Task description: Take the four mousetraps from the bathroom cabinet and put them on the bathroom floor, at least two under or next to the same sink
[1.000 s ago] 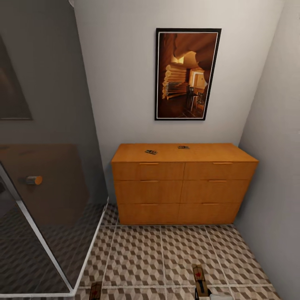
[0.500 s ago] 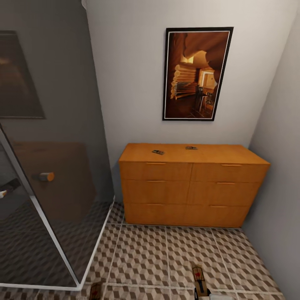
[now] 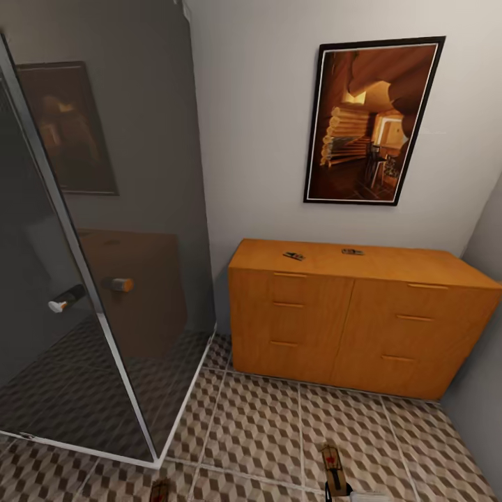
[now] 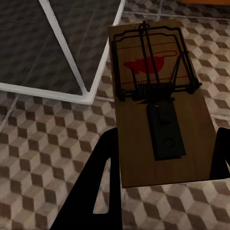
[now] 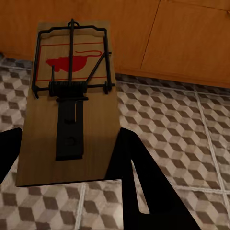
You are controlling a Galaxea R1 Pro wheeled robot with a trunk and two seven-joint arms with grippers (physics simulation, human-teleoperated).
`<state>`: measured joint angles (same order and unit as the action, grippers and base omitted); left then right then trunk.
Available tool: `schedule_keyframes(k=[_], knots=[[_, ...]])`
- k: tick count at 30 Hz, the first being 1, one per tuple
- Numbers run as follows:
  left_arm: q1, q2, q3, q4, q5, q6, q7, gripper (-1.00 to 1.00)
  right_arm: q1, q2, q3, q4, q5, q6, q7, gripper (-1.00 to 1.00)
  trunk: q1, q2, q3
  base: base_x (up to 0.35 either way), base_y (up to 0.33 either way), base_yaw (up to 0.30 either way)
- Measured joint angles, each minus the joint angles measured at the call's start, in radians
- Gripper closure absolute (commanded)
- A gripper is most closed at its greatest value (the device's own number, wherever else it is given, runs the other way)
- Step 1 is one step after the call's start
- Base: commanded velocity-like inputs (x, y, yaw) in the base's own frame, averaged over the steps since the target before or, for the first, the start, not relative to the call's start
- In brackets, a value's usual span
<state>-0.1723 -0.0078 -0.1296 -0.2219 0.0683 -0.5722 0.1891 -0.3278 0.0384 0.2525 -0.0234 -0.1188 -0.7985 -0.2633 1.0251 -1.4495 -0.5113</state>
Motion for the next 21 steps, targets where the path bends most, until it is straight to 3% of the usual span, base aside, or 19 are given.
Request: schedule_keyframes(k=[13, 21], knots=[[0.0, 0.0, 0.0, 0.001, 0.0, 0.0, 0.0, 1.0, 0.0, 0.0, -0.001, 0.0, 0.001, 0.0, 0.0, 1.0, 0.001, 0.0, 0.0, -0.253, 0.0, 0.267], [0.0, 0.0, 0.0, 0.001, 0.0, 0.0, 0.0, 1.0, 0.0, 0.0, 0.001, 0.0, 0.002, 0.0, 0.001, 1.0, 0.0, 0.0, 0.0, -0.056, 0.0, 0.267]])
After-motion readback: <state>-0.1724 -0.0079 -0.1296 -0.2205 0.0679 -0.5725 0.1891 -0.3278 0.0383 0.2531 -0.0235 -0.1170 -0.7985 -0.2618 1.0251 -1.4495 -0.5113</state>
